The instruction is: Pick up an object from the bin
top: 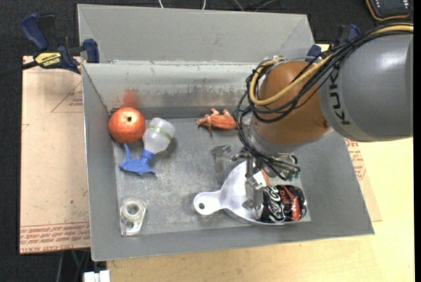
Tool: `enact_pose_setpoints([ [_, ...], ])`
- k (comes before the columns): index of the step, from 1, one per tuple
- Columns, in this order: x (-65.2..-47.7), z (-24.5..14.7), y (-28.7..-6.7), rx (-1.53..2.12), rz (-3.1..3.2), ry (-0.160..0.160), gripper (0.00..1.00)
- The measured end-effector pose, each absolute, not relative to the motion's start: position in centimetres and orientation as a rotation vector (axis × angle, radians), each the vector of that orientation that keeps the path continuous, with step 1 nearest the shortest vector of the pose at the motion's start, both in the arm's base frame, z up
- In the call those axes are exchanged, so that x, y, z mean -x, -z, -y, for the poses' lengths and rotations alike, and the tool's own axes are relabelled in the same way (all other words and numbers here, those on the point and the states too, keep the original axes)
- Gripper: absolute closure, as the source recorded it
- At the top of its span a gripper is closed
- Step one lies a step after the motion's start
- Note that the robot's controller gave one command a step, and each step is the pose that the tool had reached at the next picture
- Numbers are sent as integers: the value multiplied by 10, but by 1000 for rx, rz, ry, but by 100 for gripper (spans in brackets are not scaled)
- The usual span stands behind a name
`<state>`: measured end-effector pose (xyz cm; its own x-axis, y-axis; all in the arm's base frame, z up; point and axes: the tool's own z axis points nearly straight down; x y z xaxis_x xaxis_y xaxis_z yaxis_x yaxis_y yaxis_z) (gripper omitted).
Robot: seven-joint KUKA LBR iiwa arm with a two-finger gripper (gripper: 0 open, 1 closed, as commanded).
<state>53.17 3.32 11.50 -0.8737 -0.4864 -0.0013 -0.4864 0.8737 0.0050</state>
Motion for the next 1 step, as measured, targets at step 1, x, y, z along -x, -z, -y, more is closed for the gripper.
enact_pose_setpoints([
  [1, -541, -16, -70, -1149, 2941, -11, 0],
])
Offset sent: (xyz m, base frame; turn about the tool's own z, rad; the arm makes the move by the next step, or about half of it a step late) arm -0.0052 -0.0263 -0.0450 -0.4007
